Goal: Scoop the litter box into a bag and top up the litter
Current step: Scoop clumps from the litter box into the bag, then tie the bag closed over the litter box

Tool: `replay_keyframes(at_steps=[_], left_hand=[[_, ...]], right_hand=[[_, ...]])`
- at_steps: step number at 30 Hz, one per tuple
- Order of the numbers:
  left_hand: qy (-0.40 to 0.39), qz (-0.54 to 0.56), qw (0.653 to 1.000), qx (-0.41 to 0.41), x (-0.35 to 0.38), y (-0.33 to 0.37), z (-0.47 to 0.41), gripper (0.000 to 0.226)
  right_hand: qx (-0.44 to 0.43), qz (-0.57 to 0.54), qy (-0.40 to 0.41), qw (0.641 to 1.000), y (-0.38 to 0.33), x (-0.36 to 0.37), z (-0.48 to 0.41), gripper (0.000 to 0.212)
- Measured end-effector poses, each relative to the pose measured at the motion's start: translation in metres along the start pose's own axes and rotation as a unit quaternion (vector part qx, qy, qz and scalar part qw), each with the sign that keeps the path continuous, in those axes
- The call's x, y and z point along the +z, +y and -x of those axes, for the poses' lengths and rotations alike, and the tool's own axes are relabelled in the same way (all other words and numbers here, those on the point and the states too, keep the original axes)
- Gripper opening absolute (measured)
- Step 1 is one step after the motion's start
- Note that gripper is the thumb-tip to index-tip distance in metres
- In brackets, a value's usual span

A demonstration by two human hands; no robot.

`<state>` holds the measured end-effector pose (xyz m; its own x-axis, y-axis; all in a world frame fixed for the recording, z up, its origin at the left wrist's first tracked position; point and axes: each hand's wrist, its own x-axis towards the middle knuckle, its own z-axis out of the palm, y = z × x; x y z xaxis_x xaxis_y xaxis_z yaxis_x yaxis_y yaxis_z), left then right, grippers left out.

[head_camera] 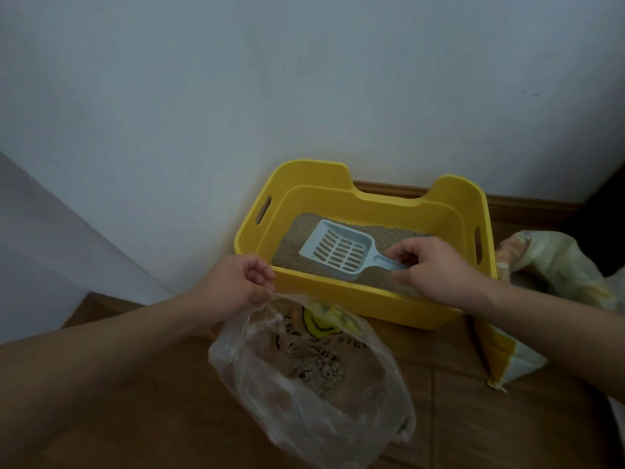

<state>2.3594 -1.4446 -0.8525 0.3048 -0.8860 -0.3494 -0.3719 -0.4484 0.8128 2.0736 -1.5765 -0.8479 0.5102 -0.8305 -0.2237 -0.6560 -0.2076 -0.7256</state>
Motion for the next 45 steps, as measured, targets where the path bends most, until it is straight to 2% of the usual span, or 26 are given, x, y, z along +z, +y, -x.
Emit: replay_keyframes(at_steps=[3,11,20,28,35,45], left_hand=[[0.002,0.020,1.000,0.003,0.005,0.000,0.000,0.024],[0.005,0.049,0.998,0.037,0.011,0.000,-0.008,0.023],[0.026,0.085,0.995,0.050,0.021,0.002,-0.019,0.027],[0.024,0.088,0.994,0.054,0.020,-0.005,-0.022,0.033],[0.022,0.092,0.994,0.049,0.020,-0.004,-0.023,0.031],[0.035,0.021,0.998,0.055,0.020,0.008,-0.015,0.026]], right_hand=[[0.031,0.005,0.014,0.999,-0.001,0.009,-0.022,0.015],[0.114,0.017,-0.013,0.993,0.005,0.051,-0.092,0.015],[0.147,0.001,-0.020,0.989,-0.014,0.085,-0.143,0.017],[0.143,0.021,-0.058,0.988,-0.014,0.098,-0.148,0.030],[0.119,-0.022,-0.057,0.991,-0.012,0.094,-0.140,0.046],[0.059,-0.034,-0.035,0.997,-0.024,0.062,-0.098,0.043]])
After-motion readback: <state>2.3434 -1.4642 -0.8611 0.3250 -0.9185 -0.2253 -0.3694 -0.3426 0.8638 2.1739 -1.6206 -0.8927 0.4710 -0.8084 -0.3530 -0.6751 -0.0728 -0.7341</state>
